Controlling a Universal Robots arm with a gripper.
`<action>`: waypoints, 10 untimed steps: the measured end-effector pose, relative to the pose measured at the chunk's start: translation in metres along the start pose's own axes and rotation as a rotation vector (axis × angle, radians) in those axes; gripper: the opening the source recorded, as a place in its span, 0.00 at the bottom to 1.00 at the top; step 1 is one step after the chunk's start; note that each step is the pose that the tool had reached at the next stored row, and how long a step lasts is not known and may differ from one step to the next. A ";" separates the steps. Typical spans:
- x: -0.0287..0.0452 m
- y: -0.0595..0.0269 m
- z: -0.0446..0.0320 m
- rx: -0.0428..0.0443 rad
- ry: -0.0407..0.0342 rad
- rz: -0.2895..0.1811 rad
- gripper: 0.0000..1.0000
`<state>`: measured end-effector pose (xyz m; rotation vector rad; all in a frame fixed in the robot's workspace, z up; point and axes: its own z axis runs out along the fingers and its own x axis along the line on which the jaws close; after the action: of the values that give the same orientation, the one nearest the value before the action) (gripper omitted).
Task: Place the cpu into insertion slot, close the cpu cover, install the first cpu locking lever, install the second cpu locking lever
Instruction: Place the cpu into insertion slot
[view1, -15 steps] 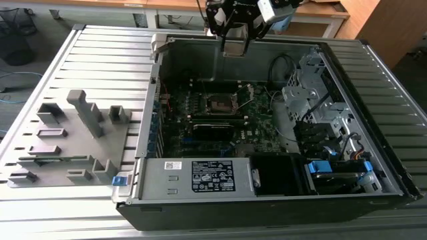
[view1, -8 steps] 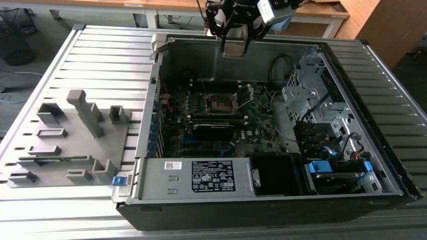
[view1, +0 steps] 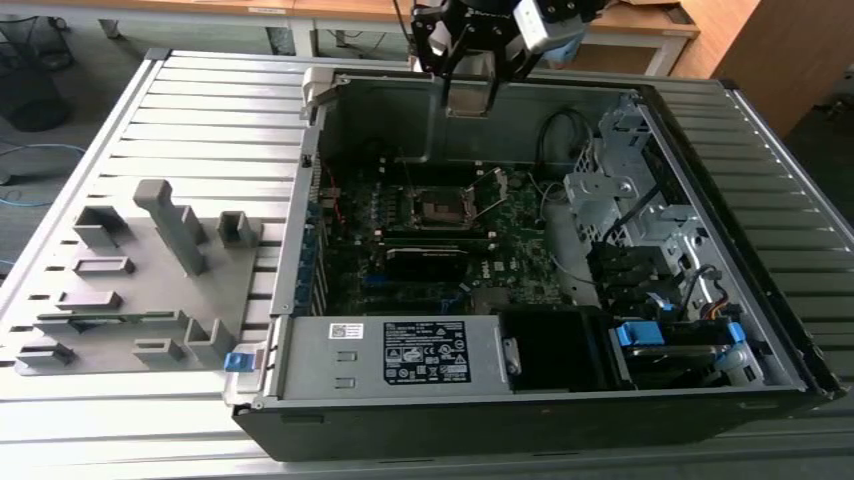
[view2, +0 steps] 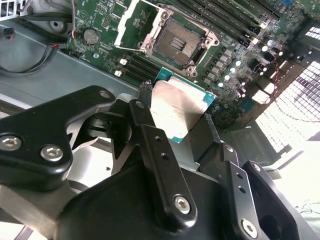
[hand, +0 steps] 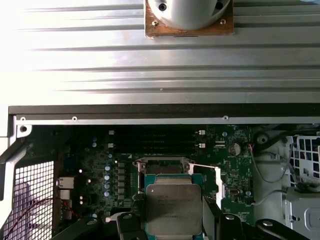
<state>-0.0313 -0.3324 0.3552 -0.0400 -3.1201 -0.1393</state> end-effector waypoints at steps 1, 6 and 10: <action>0.0000 -0.0001 0.0008 0.0001 0.0000 0.000 0.54; 0.0000 -0.0002 0.0019 0.0003 0.0001 0.000 0.54; -0.0001 -0.0002 0.0020 0.0001 0.0000 0.000 0.54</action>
<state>-0.0313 -0.3324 0.3532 -0.0400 -3.1201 -0.1391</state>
